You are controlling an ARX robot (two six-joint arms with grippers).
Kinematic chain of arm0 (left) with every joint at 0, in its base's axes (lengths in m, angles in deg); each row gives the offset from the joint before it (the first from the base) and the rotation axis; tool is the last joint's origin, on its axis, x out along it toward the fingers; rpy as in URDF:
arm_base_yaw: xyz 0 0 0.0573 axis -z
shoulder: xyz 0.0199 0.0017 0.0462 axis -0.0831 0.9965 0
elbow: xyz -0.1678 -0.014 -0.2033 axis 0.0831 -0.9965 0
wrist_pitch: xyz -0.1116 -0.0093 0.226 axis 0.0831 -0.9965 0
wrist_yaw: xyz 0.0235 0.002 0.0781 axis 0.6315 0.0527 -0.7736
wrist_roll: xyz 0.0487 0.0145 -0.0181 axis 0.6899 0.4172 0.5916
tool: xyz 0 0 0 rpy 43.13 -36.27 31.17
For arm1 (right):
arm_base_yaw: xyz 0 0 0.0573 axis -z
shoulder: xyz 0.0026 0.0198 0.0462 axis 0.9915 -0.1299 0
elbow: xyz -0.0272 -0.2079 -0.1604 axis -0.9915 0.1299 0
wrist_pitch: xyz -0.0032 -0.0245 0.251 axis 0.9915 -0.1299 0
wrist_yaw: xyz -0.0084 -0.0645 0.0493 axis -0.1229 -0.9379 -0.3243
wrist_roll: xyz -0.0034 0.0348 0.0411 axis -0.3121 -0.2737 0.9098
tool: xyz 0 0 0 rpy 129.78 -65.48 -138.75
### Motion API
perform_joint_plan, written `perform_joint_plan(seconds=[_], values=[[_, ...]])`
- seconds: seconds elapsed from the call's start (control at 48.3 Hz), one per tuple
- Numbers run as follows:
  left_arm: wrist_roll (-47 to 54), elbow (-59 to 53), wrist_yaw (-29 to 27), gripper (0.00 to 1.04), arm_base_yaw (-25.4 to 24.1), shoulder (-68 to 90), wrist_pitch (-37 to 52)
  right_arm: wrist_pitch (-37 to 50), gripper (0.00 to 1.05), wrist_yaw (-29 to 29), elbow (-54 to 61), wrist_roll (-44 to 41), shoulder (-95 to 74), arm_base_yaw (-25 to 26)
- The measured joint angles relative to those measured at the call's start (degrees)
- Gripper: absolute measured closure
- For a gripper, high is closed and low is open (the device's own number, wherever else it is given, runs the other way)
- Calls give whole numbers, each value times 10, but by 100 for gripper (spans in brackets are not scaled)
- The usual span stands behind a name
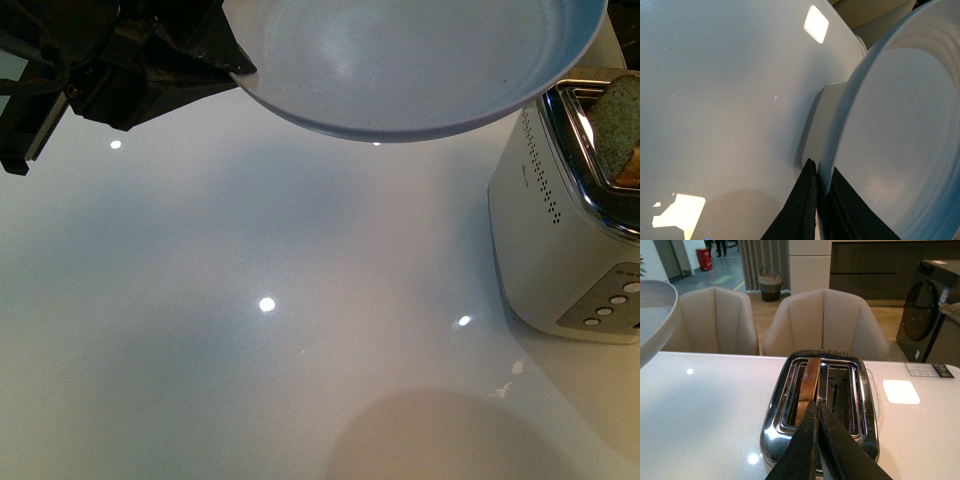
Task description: Left arm holds plate, right arm toasts bread
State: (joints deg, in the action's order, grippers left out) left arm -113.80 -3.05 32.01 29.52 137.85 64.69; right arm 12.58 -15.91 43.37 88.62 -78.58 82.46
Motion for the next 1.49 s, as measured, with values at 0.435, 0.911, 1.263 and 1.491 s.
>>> perform_joint_plan(seconds=[0.435,0.911,1.263,1.491], values=[[0,0,0,102,0,0,0,-153,103,0,0,0,168,0],[0,0,0,102,0,0,0,-245,103,0,0,0,261,0],[0,0,0,102,0,0,0,-298,103,0,0,0,314,0],[0,0,1,102,0,0,0,-395,103,0,0,0,407,0]])
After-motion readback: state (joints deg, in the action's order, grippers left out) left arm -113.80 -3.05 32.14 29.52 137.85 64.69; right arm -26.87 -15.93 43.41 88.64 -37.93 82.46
